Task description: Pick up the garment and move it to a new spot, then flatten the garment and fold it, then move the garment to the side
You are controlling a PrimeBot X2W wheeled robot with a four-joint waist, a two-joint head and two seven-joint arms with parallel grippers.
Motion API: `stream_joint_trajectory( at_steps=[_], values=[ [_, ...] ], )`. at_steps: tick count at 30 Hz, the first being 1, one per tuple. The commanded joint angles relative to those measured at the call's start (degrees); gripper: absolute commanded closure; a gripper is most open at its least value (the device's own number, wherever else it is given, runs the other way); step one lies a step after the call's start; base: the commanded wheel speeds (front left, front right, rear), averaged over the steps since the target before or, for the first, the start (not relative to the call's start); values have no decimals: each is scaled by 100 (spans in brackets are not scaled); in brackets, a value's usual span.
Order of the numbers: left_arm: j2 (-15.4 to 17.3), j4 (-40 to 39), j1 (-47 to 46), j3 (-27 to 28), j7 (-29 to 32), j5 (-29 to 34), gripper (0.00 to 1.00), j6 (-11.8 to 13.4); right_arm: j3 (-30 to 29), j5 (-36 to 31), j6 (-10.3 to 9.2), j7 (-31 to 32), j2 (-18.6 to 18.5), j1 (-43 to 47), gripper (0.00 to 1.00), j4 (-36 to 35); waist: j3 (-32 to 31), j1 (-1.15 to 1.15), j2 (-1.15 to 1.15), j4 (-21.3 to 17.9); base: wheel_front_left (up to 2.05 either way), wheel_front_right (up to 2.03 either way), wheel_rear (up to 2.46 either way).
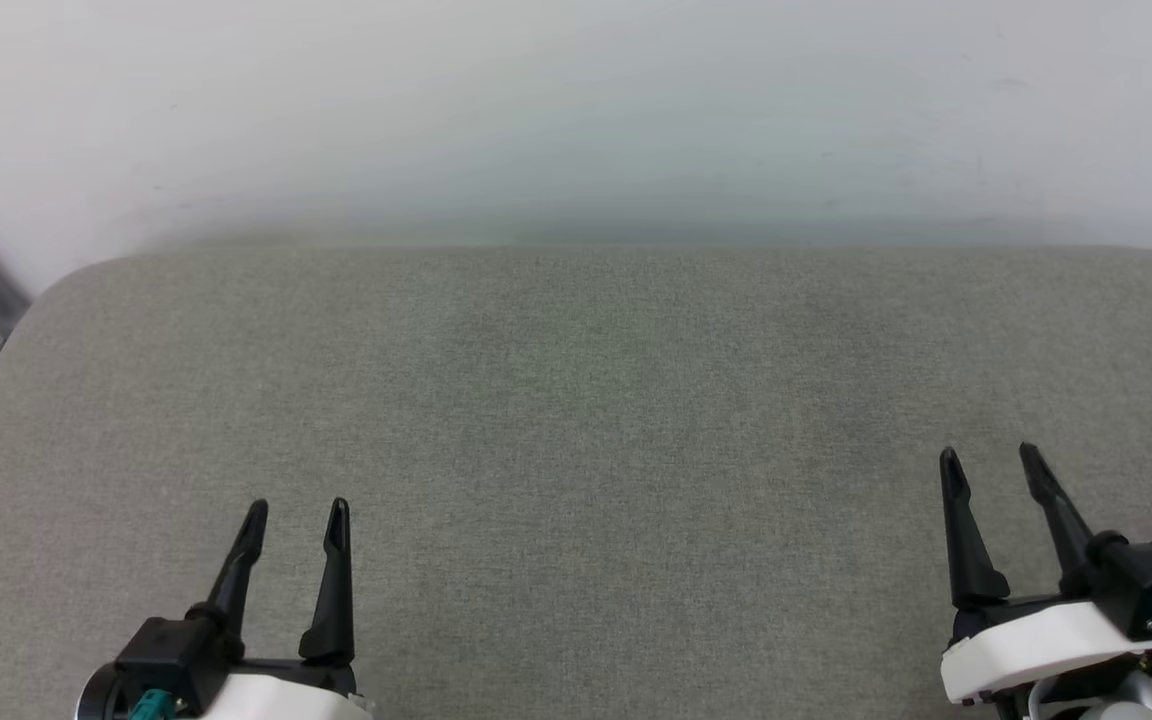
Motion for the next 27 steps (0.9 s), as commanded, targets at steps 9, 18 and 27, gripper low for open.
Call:
stream_joint_trajectory(
  at_steps=[9, 18, 27],
  values=[
    [0, 214, -7, -33, 114, -629, 100, 13, -48, 617, 0, 176, 1, -16, 100, 255, -2, 0, 0, -12, 0, 0, 0],
    [52, 386, -163, -30, 321, -1633, 100, 8, -78, 1617, 0, 367, 3, -72, 100, 322, -3, 0, 0, -32, 0, 0, 0],
    [86, 538, -297, -21, 507, -2524, 100, 1, -113, 2513, -1, 547, 4, -140, 100, 396, -5, 0, 0, -52, 0, 0, 0]
  ],
)
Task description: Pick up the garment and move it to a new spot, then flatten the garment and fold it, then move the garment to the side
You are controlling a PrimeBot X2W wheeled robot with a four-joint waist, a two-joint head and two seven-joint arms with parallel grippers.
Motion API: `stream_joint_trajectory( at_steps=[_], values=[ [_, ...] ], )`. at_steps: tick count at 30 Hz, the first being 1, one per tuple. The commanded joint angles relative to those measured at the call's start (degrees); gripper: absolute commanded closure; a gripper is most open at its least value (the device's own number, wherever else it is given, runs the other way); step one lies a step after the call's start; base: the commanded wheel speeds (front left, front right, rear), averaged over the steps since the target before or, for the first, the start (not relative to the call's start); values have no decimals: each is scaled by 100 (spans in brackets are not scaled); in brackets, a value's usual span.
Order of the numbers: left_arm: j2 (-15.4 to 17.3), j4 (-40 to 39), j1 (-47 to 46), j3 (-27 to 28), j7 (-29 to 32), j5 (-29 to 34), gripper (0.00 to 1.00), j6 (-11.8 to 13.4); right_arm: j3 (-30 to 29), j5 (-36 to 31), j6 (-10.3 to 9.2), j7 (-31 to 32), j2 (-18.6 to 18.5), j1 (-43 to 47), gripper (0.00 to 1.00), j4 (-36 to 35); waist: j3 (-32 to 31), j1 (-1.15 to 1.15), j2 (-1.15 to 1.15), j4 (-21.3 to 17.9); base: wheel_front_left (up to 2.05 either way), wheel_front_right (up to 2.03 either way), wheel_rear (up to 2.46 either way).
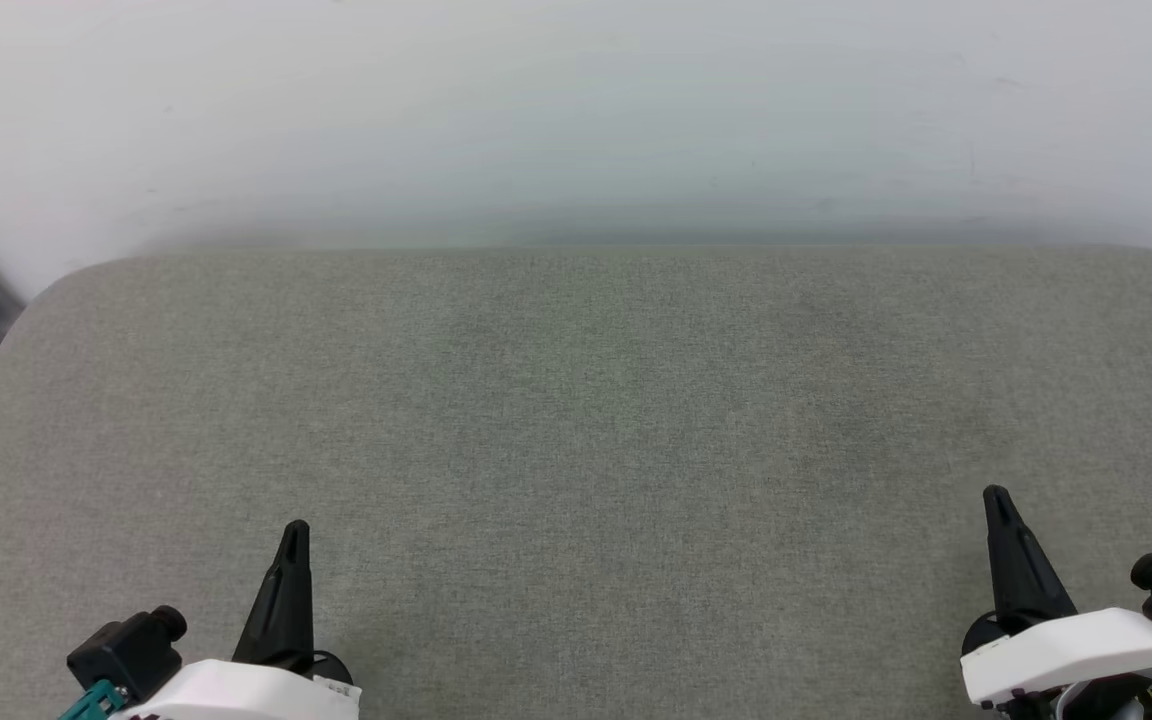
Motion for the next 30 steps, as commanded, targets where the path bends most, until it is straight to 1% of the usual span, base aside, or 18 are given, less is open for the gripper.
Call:
stream_joint_trajectory(
  at_steps=[1, 13, 27, 28, 30],
  values=[
    [53, -41, -158, 25, 32, -196, 100, -2, -24, 211, -1, 28, 3, -206, 100, -58, 0, -1, 0, -2, 0, 0, 0],
    [79, 102, -307, 54, 263, -1224, 100, -5, -69, 1258, -1, 245, 6, -283, 100, 38, -2, -1, 0, -29, 0, 0, 0],
    [93, 245, -449, 94, 513, -2257, 100, -7, -115, 2325, -1, 462, 9, -361, 100, 136, -4, -1, 0, -61, 0, 0, 0],
    [94, 277, -470, 104, 563, -2457, 100, -8, -126, 2532, -1, 507, 9, -375, 100, 156, -4, -1, 0, -68, 0, 0, 0],
    [95, 296, -493, 112, 602, -2589, 100, -8, -131, 2672, -1, 537, 9, -386, 100, 169, -4, -1, 0, -72, 0, 0, 0]
  ],
)
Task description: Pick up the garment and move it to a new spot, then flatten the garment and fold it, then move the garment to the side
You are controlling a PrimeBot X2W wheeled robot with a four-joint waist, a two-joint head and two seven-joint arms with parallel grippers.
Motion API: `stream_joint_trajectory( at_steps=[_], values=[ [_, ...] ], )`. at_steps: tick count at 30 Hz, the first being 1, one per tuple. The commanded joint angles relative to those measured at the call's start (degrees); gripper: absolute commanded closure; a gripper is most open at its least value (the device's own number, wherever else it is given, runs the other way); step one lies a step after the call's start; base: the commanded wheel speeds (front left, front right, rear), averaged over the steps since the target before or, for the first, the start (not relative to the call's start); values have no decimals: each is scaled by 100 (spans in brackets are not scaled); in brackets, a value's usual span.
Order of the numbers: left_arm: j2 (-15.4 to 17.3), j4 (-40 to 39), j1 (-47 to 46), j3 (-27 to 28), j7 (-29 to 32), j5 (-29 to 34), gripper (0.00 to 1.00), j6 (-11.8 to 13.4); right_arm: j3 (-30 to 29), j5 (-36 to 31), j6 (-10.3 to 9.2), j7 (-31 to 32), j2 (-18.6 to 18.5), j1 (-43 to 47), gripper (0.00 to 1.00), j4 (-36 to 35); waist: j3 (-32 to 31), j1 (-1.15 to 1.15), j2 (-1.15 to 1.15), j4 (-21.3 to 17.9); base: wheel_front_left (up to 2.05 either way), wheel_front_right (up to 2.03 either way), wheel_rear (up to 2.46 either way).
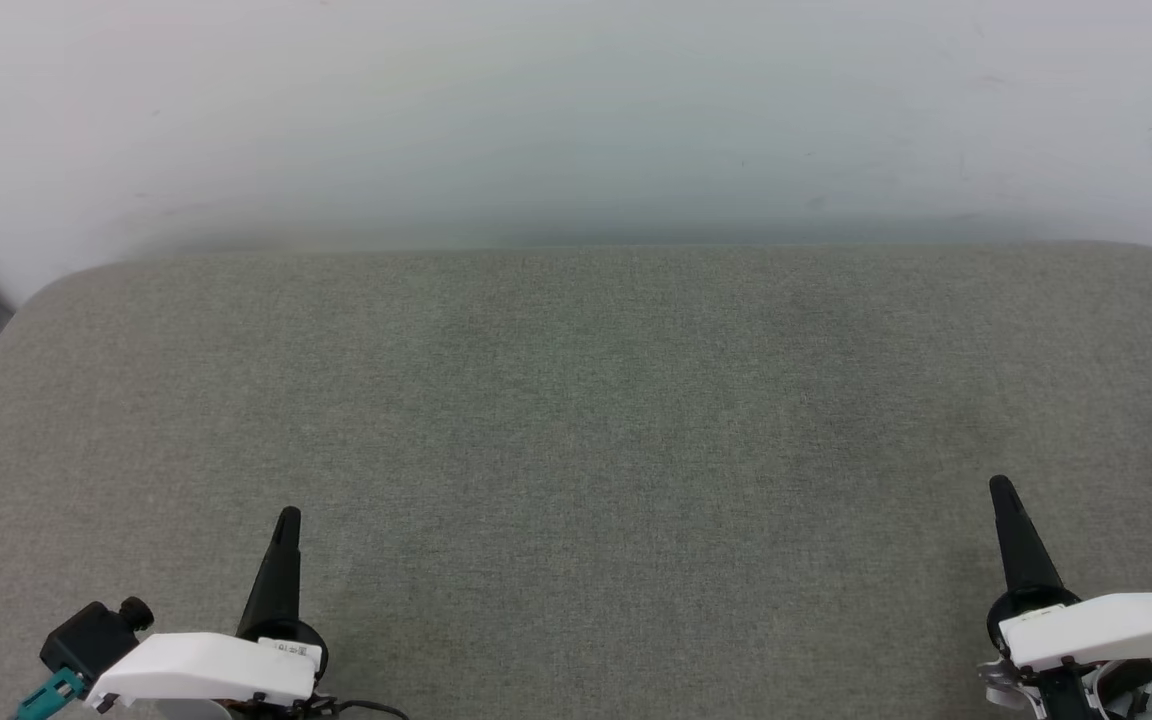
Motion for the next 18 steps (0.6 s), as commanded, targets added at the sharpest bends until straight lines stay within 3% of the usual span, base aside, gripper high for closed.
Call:
stream_joint_trajectory(
  at_steps=[1, 18],
  values=[
    [25, -24, -148, 13, 48, -168, 100, -8, -16, 187, 0, 39, 10, -160, 100, -33, 0, 0, 0, -3, 0, 0, 0],
    [23, 121, -286, 82, 300, -1115, 100, -10, -62, 1183, -1, 245, 12, -231, 100, 64, -2, 0, 0, -39, 0, 0, 0]
  ],
)
